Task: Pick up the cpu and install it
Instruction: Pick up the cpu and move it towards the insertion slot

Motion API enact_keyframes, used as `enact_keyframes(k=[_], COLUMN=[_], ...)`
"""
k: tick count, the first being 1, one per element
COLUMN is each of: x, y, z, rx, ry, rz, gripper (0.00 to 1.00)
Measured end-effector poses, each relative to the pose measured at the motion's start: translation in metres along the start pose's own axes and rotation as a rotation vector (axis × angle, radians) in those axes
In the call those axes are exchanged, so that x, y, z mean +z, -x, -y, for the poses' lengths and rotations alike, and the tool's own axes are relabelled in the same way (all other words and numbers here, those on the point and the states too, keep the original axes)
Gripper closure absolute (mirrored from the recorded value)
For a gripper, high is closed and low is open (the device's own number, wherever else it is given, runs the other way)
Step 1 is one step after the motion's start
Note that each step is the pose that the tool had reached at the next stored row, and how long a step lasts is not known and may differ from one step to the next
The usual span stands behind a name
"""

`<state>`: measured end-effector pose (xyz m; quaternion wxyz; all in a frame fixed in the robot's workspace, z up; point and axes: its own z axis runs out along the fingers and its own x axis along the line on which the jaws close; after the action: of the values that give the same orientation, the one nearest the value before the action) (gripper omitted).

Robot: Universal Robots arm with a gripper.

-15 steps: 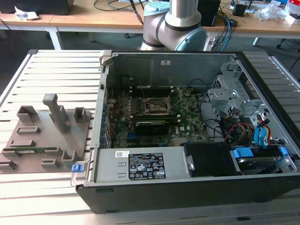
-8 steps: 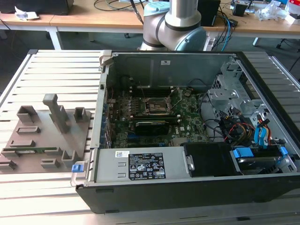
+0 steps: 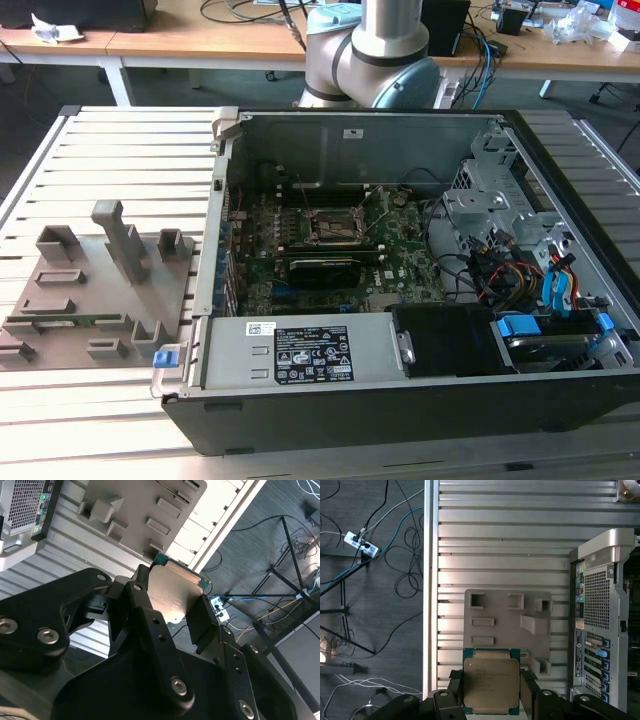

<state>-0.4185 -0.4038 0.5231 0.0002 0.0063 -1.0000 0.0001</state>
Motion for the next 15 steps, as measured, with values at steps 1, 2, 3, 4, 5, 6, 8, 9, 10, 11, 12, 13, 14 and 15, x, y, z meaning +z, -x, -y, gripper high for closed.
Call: enact_keyframes(k=[1, 2, 3, 4, 5, 6, 8, 9, 10, 11, 12, 13, 14, 15], x=[0.0008, 0.0026, 0.0041, 0.0051, 0.0062, 0.0071, 0.0106, 0.0118, 0.0128, 0.0149, 0.0184, 0.0214, 0.0252, 0.0282], y=[0.0011, 0.0050, 0.0104, 0.0155, 0.0203, 0.0249, 0.0444, 0.0506, 0.0549, 0.0625, 0.0714, 0.0794, 0.0887, 0.0963], z=[0.0000, 0.0001, 0.0002, 0.0003, 0.0004, 0.0004, 0.0007, 0.0008, 0.0008, 0.0008, 0.0008, 0.0007, 0.0003, -0.0002], rx=[0.000, 0.000, 0.000, 0.000, 0.000, 0.000, 0.000, 0.000, 0.000, 0.000, 0.000, 0.000, 0.000, 0.000], ry=[-0.0001, 0.0000, 0.0001, -0.0001, 0.0001, 0.0000, 0.0001, 0.0001, 0.0000, 0.0001, 0.0001, -0.0003, -0.0009, -0.0019], rz=[-0.0003, 0.0000, 0.0001, -0.0005, -0.0007, -0.0010, -0.0026, -0.0036, -0.0045, -0.0058, -0.0077, -0.0090, -0.0097, -0.0100], gripper=[0.45, 0.45, 0.45, 0.45, 0.45, 0.45, 0.45, 0.45, 0.45, 0.45, 0.45, 0.45, 0.45, 0.45])
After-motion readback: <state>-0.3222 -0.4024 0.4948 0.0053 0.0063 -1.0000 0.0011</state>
